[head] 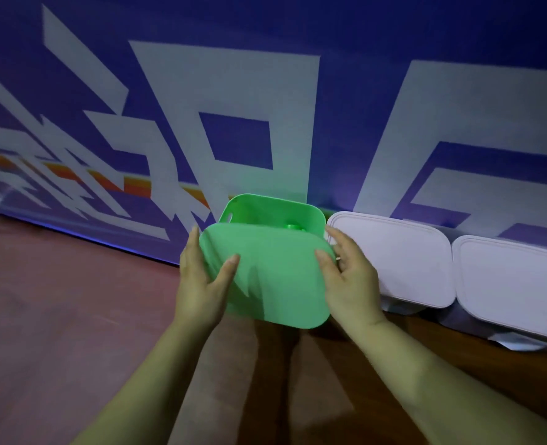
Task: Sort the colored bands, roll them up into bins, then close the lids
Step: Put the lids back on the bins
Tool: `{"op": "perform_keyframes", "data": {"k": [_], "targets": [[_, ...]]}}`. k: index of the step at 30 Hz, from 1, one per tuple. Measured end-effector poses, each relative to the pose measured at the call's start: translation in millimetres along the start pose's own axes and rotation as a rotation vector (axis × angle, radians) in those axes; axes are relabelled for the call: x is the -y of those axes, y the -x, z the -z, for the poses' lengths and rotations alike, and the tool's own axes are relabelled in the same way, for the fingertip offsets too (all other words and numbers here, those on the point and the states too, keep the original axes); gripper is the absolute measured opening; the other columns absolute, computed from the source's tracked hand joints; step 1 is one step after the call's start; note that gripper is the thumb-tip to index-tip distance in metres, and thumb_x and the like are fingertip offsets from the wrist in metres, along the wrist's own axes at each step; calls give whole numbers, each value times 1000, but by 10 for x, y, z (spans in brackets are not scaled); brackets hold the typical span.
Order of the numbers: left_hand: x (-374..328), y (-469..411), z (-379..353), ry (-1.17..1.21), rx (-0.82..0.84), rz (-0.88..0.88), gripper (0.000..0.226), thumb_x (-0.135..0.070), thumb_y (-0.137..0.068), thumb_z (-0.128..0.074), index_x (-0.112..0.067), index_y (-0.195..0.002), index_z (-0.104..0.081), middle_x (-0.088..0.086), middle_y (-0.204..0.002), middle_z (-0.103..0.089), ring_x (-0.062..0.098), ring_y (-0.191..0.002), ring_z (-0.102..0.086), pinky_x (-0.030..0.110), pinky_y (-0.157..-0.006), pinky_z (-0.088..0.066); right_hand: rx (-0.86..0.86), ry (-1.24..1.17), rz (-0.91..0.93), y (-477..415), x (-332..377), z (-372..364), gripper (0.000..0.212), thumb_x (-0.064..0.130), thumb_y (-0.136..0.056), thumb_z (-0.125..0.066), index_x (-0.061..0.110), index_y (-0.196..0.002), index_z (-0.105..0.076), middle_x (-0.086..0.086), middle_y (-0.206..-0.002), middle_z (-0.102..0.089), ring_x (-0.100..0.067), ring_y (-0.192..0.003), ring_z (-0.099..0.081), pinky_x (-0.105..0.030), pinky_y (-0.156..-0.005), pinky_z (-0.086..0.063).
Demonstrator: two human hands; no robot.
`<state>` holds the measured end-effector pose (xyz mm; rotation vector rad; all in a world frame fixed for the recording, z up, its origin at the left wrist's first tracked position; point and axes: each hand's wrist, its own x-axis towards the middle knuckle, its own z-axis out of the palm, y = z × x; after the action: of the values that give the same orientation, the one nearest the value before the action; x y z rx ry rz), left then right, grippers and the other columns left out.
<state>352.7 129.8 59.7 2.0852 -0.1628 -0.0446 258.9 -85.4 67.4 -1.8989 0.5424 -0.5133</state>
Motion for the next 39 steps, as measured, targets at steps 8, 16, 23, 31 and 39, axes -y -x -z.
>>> {"op": "perform_keyframes", "data": {"k": [8, 16, 23, 31, 39], "targets": [[-20, -584, -137, -570, 340, -336, 95, -88, -70, -48, -52, -151, -15, -8, -164, 1, 30, -151, -2, 58, -118, -20, -229, -194, -343, -745, -16, -247, 27, 30, -96, -61, 40, -118, -52, 6, -114, -66, -11, -95, -65, -39, -86, -59], [229, -962, -267, -810, 529, -357, 107, -94, -54, -49, -61, -147, -6, -4, -164, 5, 39, -149, 10, 65, -116, -16, -210, -68, -310, -924, -171, -457, 30, 15, -96, -53, 36, -116, -51, 7, -114, -55, -18, -104, -58, -32, -87, -52], [328, -1084, -354, -867, 512, -324, 105, -88, -63, -54, -56, -150, -3, -4, -164, 4, 38, -149, 11, 62, -118, -13, 247, 541, -21, -814, -282, -304, 56, 27, -95, -54, 24, -148, -35, 1, -161, -21, -20, -146, -22, -31, -119, -19], [331, -1239, -384, -914, 605, -336, 102, -93, -66, -39, -53, -151, 0, -5, -165, 5, 39, -149, 14, 60, -118, -10, 501, 899, 133, -681, -527, -208, 76, 69, -94, -28, 32, -156, -6, -5, -165, 12, -22, -152, 10, -37, -120, 2], [394, -1229, -406, -987, 590, -384, 103, -101, -61, -15, -53, -149, 10, -2, -166, 9, 42, -148, 17, 62, -120, -10, 602, 1028, 100, -682, -558, -199, 74, 69, -95, -13, 33, -154, 13, -4, -161, 26, -25, -147, 27, -46, -122, 9]]}}
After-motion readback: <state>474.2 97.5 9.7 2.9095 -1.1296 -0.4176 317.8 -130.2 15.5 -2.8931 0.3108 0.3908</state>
